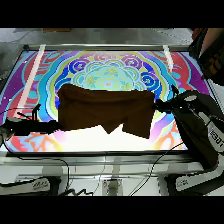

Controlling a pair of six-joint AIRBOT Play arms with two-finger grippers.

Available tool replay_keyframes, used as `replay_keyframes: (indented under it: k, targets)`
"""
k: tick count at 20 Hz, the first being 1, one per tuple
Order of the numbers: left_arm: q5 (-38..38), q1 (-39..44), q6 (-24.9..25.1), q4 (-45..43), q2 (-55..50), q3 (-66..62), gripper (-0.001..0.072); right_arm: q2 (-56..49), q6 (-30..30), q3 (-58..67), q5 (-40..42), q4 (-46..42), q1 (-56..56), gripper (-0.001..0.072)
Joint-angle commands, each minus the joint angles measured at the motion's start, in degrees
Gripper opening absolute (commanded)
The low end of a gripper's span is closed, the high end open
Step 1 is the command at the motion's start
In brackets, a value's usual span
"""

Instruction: Fold the clothes and pants, and hang the long-sleeved shirts on hangers.

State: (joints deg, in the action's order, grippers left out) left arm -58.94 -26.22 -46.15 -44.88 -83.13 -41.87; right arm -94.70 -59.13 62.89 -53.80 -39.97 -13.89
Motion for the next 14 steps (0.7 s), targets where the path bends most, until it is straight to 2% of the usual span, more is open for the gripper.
replay_keyframes:
  k: [1,5,9,12,14]
  targets:
    - [4.42,2.08,6.49,12.02,-0.92,-0.24,0.0013,1.6,0.37,2.1,-3.82,-2.36,0.02,0.0014]
    - [-4.39,2.05,8.07,13.51,2.67,-7.34,0.0011,7.67,0.37,3.5,-8.76,-7.28,0.02,0.0012]
    - [-5.75,1.9,8.0,13.7,14.45,-21.68,0.0011,21.07,0.31,6.45,-12.44,-8.22,0.02,0.0012]
    - [-0.02,1.27,8.04,13.66,25.05,-30.71,0.0011,33.27,0.07,10.1,-13.07,-8.07,0.02,0.0012]
    - [9.42,0.79,8.07,13.68,33.27,-32.85,0.0012,41.4,0.02,13.35,-12.87,-8.11,0.02,0.0012]
